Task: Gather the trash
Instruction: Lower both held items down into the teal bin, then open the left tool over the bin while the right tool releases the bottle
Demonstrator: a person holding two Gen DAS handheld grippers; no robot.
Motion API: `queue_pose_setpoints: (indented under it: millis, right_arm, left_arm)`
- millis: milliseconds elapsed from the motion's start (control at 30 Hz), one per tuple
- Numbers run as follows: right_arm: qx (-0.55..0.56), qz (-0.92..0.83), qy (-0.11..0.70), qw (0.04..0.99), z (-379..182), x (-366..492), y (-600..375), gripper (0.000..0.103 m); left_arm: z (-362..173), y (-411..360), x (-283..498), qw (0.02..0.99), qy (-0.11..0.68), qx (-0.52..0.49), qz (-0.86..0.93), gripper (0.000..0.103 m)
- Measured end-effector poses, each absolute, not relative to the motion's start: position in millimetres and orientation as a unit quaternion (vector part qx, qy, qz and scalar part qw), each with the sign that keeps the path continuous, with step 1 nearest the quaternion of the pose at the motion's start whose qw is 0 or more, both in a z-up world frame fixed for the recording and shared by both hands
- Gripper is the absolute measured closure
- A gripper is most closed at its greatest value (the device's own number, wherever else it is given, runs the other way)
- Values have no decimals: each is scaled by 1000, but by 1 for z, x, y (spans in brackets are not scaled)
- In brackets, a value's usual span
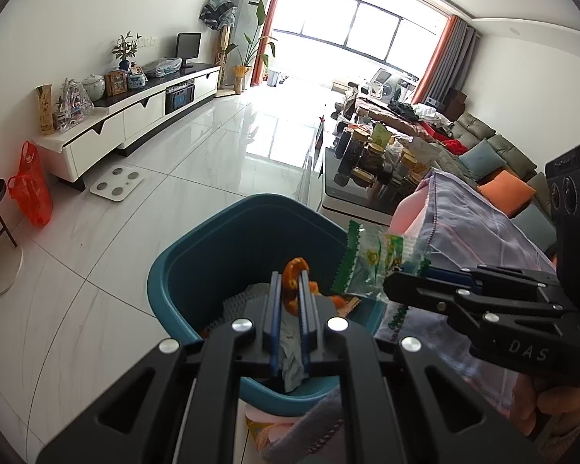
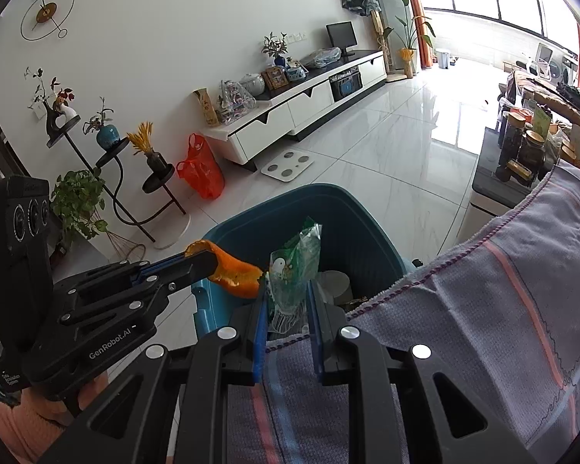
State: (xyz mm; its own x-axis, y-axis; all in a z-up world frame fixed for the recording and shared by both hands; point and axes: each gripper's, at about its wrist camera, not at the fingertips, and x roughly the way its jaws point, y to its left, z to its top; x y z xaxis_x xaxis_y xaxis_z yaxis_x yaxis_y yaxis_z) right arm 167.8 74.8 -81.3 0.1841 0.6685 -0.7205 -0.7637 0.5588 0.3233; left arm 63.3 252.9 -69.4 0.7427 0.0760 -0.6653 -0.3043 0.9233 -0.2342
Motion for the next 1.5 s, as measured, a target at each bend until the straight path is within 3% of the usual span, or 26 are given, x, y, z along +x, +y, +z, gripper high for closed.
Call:
queue_pose_setpoints:
  millis: [1500]
  right_arm:
    - [-97,446,469,756,-96,178,118,83]
  left_arm:
    - [-99,257,85,904,370,-174,121,94]
